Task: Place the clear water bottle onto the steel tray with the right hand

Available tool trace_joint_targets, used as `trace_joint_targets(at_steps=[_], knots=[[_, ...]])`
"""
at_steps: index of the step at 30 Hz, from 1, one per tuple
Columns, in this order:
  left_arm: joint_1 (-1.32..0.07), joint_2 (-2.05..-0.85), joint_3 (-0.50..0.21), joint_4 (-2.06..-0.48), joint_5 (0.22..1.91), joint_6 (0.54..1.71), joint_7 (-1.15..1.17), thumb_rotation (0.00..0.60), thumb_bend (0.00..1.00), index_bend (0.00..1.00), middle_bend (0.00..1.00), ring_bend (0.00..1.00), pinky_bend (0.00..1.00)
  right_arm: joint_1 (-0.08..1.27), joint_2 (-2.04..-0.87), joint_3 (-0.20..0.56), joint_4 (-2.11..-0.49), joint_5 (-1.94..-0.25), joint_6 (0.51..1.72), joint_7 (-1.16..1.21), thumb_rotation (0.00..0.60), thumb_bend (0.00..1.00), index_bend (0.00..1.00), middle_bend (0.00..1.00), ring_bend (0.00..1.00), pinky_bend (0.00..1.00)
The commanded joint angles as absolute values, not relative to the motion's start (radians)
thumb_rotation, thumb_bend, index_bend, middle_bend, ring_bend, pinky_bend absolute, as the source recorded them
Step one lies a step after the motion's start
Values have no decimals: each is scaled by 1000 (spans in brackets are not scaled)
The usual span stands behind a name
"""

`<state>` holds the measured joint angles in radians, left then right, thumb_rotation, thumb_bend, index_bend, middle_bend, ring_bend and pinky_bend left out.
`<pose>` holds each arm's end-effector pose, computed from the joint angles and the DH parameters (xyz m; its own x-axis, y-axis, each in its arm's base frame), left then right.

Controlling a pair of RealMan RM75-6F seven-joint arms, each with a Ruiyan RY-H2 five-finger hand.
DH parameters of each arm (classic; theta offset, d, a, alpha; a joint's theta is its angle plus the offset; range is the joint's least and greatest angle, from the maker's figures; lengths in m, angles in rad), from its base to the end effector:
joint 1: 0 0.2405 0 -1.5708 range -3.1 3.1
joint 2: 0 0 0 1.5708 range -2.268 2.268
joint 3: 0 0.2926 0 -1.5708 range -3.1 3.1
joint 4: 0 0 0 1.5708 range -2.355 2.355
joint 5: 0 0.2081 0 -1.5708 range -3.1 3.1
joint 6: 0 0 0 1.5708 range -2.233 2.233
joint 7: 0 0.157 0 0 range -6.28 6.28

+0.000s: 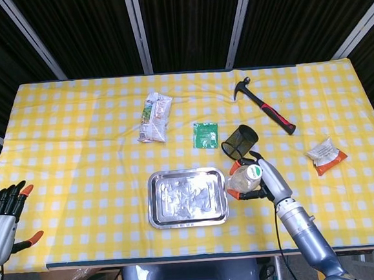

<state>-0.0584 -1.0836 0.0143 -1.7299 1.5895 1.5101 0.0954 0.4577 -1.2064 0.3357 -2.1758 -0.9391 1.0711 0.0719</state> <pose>-0.3174 0.1724 0.1686 0.4145 0.0487 0.9087 0.9087 -0.0766 -0.4104 -0.1518 -0.2944 0.0990 -0.3902 -0.3601 0.8474 -0.9110 0.0175 -0.4121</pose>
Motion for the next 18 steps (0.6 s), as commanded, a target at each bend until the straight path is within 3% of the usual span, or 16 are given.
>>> trace_joint_targets(at_steps=[1,10,18], knots=[[-59,-1085,15,-1730,1589,1508,99,600,168,56,0,0,0,487,-1132,395,-2252,-863,1096,19,600,1000,1000,819,409,0],[-58,-1083,13,-1731,1584,1509,95,600,167,56,0,0,0,577,-917,547,-2356,-673,1096,-48,600,1000,1000,899,493,0],[-56,-1078,13,-1732,1583,1512,85,600,167,56,0,0,0,640,-763,601,-2356,-524,1036,-72,598,1000,1000,934,540,0]])
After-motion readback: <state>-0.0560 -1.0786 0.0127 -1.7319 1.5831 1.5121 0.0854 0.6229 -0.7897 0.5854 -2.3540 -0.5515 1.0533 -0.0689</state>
